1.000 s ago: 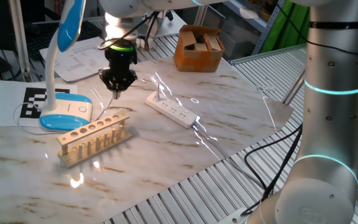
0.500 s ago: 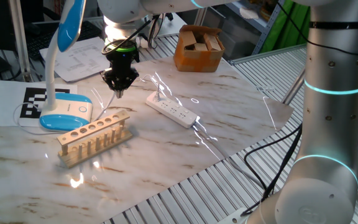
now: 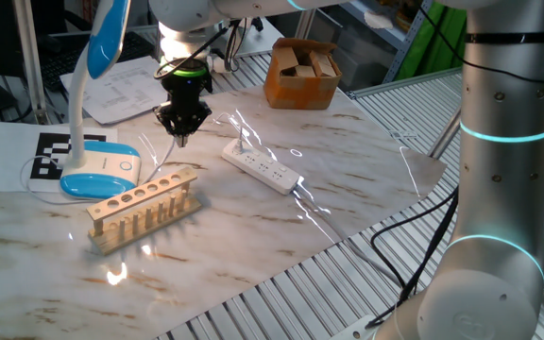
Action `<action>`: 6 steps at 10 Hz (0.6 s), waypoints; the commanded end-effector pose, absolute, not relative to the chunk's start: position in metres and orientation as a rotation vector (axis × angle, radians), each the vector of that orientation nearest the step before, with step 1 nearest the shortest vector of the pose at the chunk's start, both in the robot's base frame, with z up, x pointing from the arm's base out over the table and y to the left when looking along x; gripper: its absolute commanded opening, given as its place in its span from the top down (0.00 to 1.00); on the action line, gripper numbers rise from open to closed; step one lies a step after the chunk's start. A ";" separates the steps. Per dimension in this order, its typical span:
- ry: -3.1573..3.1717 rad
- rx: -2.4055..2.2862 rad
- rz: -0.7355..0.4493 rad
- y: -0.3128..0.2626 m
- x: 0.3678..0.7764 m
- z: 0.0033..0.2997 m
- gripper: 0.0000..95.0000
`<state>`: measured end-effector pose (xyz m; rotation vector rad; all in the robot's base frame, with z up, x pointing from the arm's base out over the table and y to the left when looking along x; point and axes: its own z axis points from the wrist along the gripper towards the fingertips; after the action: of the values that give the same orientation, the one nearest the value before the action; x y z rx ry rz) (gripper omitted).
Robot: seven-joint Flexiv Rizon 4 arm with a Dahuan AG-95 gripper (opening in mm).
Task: Plug in the power cord of the desk lamp, turn on the socket, and light up the desk lamp
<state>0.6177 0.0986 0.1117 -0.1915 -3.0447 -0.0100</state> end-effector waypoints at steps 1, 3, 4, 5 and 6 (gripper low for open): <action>-3.060 -0.222 -0.016 0.098 0.618 0.112 1.00; -3.062 -0.360 0.003 0.098 0.618 0.112 1.00; -3.062 -0.376 0.012 0.098 0.618 0.112 1.00; -3.071 -0.356 0.050 0.098 0.618 0.112 1.00; -3.075 -0.323 0.048 0.098 0.618 0.112 1.00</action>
<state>0.6181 0.0989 0.1116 -0.3905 -3.0635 0.0491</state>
